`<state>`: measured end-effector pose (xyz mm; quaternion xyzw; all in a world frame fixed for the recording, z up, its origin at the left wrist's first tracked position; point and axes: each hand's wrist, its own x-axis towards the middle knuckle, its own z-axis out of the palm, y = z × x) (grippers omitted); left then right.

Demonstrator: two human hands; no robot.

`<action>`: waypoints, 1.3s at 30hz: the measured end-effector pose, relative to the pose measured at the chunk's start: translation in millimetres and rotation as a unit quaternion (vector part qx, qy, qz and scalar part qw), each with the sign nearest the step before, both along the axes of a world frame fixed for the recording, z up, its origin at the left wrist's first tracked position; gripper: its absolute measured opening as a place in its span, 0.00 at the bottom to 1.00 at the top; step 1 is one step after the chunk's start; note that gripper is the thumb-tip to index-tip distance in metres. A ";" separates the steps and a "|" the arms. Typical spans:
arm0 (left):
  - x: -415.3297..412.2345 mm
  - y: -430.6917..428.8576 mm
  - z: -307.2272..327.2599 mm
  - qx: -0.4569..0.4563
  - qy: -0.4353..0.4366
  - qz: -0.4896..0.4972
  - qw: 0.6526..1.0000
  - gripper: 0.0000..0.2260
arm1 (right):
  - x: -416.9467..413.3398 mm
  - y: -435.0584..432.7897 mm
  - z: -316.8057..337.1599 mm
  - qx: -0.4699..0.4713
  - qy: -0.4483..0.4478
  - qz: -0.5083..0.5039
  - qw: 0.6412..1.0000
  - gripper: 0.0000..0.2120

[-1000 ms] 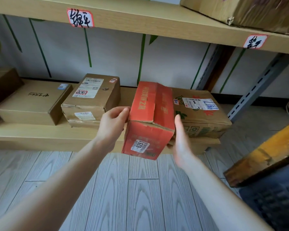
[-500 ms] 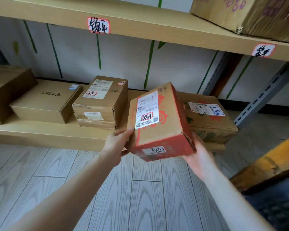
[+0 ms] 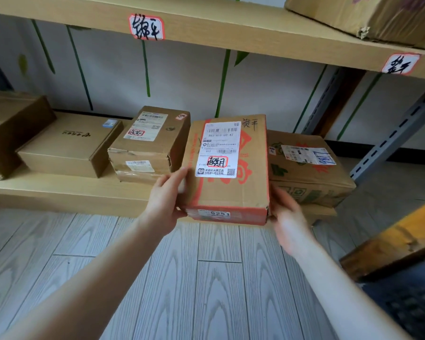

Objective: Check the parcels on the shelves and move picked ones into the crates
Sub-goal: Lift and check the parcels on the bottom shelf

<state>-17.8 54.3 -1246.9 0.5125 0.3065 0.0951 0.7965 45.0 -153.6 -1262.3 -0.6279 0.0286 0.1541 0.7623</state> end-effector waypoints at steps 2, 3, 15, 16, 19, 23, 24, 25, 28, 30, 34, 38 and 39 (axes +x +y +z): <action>6.0 5.1 -3.5 -0.002 -0.001 0.016 1.000 0.19 | 3.2 4.5 6.7 -0.017 -0.007 -0.015 1.000 0.15; 8.9 7.6 -5.2 -0.005 -0.005 0.025 1.000 0.21 | 5.8 7.0 8.4 -0.013 0.001 -0.026 1.000 0.11; -21.7 -38.4 91.2 0.079 0.182 -0.035 0.979 0.17 | -56.7 -24.1 106.4 -0.065 0.076 -0.018 0.995 0.10; -26.8 -51.3 105.2 0.079 0.201 -0.061 0.975 0.18 | -68.5 -35.6 120.4 -0.079 0.095 -0.035 0.992 0.10; -43.8 -101.8 147.9 0.071 0.224 -0.142 0.962 0.15 | -105.0 -80.5 164.5 -0.100 0.147 -0.106 0.978 0.10; -70.2 -180.3 201.0 0.079 0.273 -0.261 0.923 0.16 | -164.2 -151.5 224.9 -0.102 0.196 -0.200 0.955 0.15; -76.5 -200.5 214.4 0.084 0.281 -0.285 0.913 0.14 | -180.3 -169.7 240.0 -0.101 0.207 -0.223 0.947 0.16; -82.4 -221.0 227.3 0.095 0.286 -0.309 0.902 0.13 | -196.3 -187.5 254.7 -0.095 0.218 -0.246 0.940 0.16; -101.1 -285.3 261.9 0.141 0.285 -0.398 0.861 0.15 | -244.8 -242.0 294.4 -0.057 0.234 -0.333 0.912 0.09; -111.8 -333.2 281.0 0.166 0.256 -0.460 0.834 0.21 | -273.4 -280.7 315.4 -0.032 0.240 -0.390 0.888 0.09; -143.6 -440.1 301.1 0.240 0.167 -0.564 0.772 0.17 | -332.2 -362.8 332.1 -0.008 0.255 -0.514 0.819 0.08; -178.8 -556.1 282.4 0.322 0.070 -0.654 0.681 0.15 | -380.0 -458.5 300.9 -0.069 0.279 -0.581 0.761 0.08; -185.4 -582.3 270.2 0.351 0.054 -0.662 0.660 0.15 | -388.3 -480.7 286.1 -0.084 0.289 -0.584 0.754 0.09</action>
